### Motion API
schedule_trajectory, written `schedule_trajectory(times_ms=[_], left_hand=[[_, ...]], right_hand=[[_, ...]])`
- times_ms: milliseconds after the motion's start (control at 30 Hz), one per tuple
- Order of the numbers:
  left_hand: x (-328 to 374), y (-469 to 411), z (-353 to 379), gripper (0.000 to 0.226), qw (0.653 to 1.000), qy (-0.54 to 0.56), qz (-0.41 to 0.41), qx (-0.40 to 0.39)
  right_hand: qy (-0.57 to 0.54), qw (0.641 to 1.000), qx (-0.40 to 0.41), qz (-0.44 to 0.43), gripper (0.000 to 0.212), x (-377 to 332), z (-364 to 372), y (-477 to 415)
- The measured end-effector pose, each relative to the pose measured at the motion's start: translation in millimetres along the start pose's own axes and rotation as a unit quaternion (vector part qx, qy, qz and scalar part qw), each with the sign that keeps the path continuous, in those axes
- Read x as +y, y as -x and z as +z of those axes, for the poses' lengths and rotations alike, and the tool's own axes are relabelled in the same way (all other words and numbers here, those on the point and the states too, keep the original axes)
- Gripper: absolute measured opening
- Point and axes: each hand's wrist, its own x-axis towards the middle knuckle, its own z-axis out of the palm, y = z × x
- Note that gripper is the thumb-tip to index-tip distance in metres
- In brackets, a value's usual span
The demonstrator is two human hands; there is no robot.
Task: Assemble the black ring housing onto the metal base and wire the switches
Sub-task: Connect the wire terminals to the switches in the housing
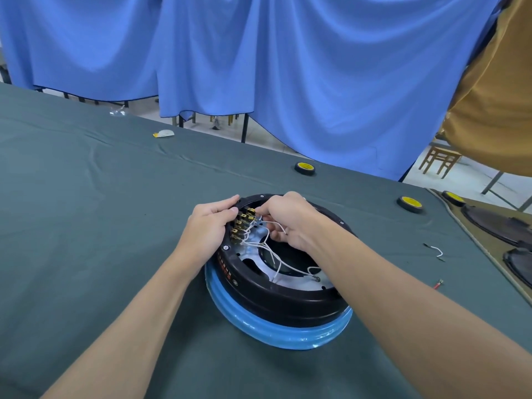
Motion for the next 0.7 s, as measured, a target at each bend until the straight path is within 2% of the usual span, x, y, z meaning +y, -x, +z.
schedule_trajectory(times_ms=[267,467,567,633,700], left_hand=[[-2,-4,-1,0.029,1.0,-0.009,0.009,-0.001],[-5,-5,-1,0.029,1.0,-0.003,0.01,-0.001],[-5,-3,0,0.029,1.0,0.006,0.007,-0.003],[-4,-2,-1,0.03,1.0,0.006,0.008,-0.001],[-4,-2,-1,0.03,1.0,0.008,0.01,-0.001]], right_hand=[[0.02,0.999,0.037,-0.004,0.009,-4,9,-6],[0.038,0.999,0.035,-0.016,0.007,-5,10,-7],[0.138,0.987,0.028,-0.082,0.014,-2,2,-2],[0.251,0.95,0.058,-0.175,0.015,2,-6,2],[0.315,0.906,0.082,-0.272,0.007,4,-14,9]])
